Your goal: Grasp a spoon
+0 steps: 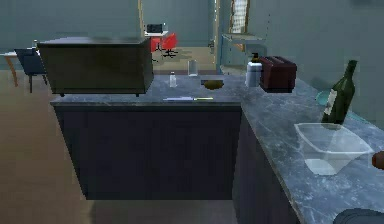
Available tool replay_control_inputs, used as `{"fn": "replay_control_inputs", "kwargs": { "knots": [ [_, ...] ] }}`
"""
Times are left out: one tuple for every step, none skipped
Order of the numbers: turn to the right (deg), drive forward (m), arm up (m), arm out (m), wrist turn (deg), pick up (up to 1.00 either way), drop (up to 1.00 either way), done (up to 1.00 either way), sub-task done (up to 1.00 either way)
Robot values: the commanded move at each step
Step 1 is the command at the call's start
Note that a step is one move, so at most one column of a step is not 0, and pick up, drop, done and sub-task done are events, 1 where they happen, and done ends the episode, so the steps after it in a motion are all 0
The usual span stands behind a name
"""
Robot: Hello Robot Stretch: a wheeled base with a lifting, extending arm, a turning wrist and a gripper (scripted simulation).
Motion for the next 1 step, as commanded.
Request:
{"fn": "replay_control_inputs", "kwargs": {
  "knots": [
    [0.0,0.00,0.00,0.00,45.0,0.00,0.00,0.00,0.00]
  ]
}}
